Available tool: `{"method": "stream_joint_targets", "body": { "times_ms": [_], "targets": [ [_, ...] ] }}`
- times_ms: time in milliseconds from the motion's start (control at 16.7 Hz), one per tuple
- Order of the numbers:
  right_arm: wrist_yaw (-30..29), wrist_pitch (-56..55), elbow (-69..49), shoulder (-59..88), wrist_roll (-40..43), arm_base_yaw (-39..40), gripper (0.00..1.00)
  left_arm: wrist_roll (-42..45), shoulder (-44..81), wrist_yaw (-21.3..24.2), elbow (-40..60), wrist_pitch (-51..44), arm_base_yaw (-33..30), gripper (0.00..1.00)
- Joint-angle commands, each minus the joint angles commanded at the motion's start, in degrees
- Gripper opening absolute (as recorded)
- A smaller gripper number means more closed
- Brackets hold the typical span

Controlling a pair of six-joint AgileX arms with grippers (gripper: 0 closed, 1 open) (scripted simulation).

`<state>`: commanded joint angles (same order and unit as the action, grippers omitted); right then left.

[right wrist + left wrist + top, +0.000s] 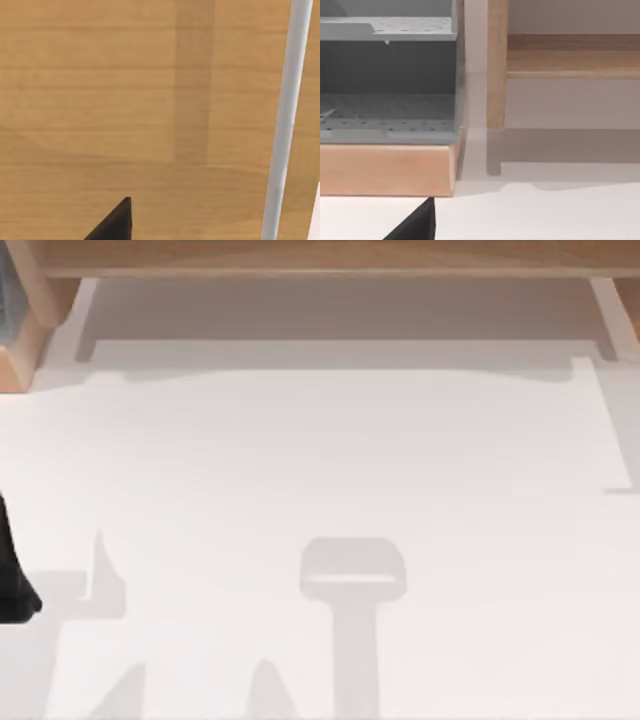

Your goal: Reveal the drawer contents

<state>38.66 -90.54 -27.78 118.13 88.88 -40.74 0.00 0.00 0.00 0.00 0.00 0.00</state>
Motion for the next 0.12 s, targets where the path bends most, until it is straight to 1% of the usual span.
{"method": "stream_joint_targets", "body": {
  "times_ms": [120],
  "targets": [
    [0.0,0.0,0.0,0.0,0.0,0.0,1.0,0.0,0.0,0.0,0.0,0.0,0.0,1.0]
  ]
}}
